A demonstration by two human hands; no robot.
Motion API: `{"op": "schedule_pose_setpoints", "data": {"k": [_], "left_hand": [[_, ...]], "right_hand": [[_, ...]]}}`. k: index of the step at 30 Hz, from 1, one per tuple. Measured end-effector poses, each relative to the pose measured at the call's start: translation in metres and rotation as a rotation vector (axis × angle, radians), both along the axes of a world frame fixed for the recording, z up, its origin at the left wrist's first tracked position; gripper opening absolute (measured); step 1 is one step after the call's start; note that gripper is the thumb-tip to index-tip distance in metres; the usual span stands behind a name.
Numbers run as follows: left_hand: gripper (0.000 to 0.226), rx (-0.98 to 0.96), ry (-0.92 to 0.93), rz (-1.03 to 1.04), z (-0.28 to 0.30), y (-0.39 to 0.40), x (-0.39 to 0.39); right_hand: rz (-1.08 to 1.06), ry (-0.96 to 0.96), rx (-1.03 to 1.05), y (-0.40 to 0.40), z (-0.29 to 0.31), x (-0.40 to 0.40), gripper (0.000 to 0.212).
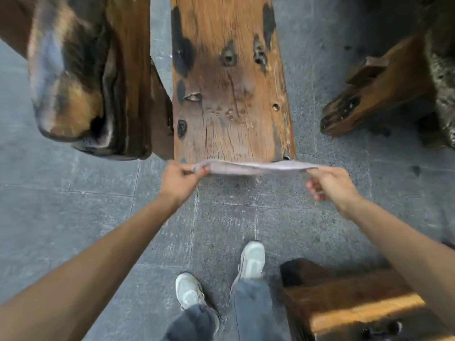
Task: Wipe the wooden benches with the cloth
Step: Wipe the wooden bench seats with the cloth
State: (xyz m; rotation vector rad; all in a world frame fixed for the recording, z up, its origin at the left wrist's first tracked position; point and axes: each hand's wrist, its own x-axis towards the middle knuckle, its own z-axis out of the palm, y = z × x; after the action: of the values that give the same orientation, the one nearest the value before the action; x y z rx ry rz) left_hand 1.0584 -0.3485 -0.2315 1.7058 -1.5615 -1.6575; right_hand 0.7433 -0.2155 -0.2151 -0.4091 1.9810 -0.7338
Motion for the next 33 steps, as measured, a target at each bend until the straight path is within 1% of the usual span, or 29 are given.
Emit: {"op": "schedule_pose_setpoints", "data": {"k": [2,3,5,7,9,11,12,13,14,15,16,17,18,20,21,24,25,27,29,31,33], "left_hand": [[0.024,-0.084,-0.08,0.067,-0.007,-0.039,-0.017],[0.033,-0.13,-0.151,0.104,-0.011,-0.056,-0.025],[0.043,-0.181,-0.291,0.18,-0.023,-0.091,-0.049],[0.044,-0.179,-0.378,0.258,-0.033,-0.124,-0.07],[0.038,-0.159,-0.413,0.325,-0.041,-0.157,-0.087],[0.033,-0.21,-0.497,0.334,-0.051,-0.19,-0.107],[0.048,-0.249,-0.573,0.29,-0.056,-0.196,-0.114],[0.067,-0.286,-0.619,0.238,-0.063,-0.199,-0.125],[0.078,-0.346,-0.584,0.172,-0.072,-0.196,-0.138],[0.082,-0.418,-0.476,0.085,-0.081,-0.185,-0.149],[0.081,-0.477,-0.384,-0.022,-0.094,-0.169,-0.156],[0.076,-0.51,-0.379,-0.126,-0.109,-0.151,-0.157],[0.071,-0.523,-0.454,-0.194,-0.124,-0.133,-0.153],[0.065,-0.544,-0.668,-0.205,-0.15,-0.101,-0.139],[0.065,-0.548,-0.738,-0.194,-0.16,-0.093,-0.134],[0.068,-0.599,-0.818,-0.244,-0.172,-0.106,-0.132],[0.069,-0.636,-0.824,-0.265,-0.173,-0.122,-0.135],[0.069,-0.68,-0.777,-0.309,-0.172,-0.162,-0.142],[0.068,-0.709,-0.752,-0.297,-0.172,-0.216,-0.152],[0.069,-0.666,-0.764,-0.23,-0.169,-0.28,-0.165],[0.07,-0.621,-0.791,-0.186,-0.164,-0.332,-0.175]], "right_hand": [[0.038,0.034,-0.066,-0.049,0.001,-0.014,0.014],[0.05,0.043,-0.096,-0.072,0.0,-0.019,0.013],[0.04,0.025,-0.121,-0.127,-0.012,-0.034,0.012],[-0.003,-0.009,-0.105,-0.179,-0.03,-0.045,0.019],[-0.042,-0.066,-0.089,-0.224,-0.051,-0.049,0.023],[-0.03,-0.071,-0.105,-0.259,-0.074,-0.048,0.035],[0.027,0.001,-0.108,-0.265,-0.084,-0.04,0.054],[0.13,0.134,-0.101,-0.266,-0.096,-0.031,0.067],[0.254,0.278,-0.126,-0.263,-0.109,-0.018,0.073],[0.393,0.415,-0.172,-0.253,-0.12,-0.004,0.072],[0.547,0.532,-0.205,-0.24,-0.132,0.011,0.07],[0.688,0.634,-0.208,-0.225,-0.142,0.025,0.066],[0.803,0.724,-0.185,-0.21,-0.154,0.036,0.063],[0.917,0.864,-0.173,-0.185,-0.171,0.049,0.061],[0.953,0.905,-0.188,-0.181,-0.178,0.049,0.061],[1.103,0.946,-0.265,-0.202,-0.182,0.034,0.061],[1.155,0.958,-0.292,-0.215,-0.181,0.028,0.061],[1.222,0.965,-0.336,-0.248,-0.18,0.017,0.063],[1.275,0.962,-0.399,-0.305,-0.177,0.004,0.065],[1.318,0.949,-0.409,-0.376,-0.176,-0.011,0.064],[1.274,0.963,-0.389,-0.438,-0.172,-0.022,0.061]]}}
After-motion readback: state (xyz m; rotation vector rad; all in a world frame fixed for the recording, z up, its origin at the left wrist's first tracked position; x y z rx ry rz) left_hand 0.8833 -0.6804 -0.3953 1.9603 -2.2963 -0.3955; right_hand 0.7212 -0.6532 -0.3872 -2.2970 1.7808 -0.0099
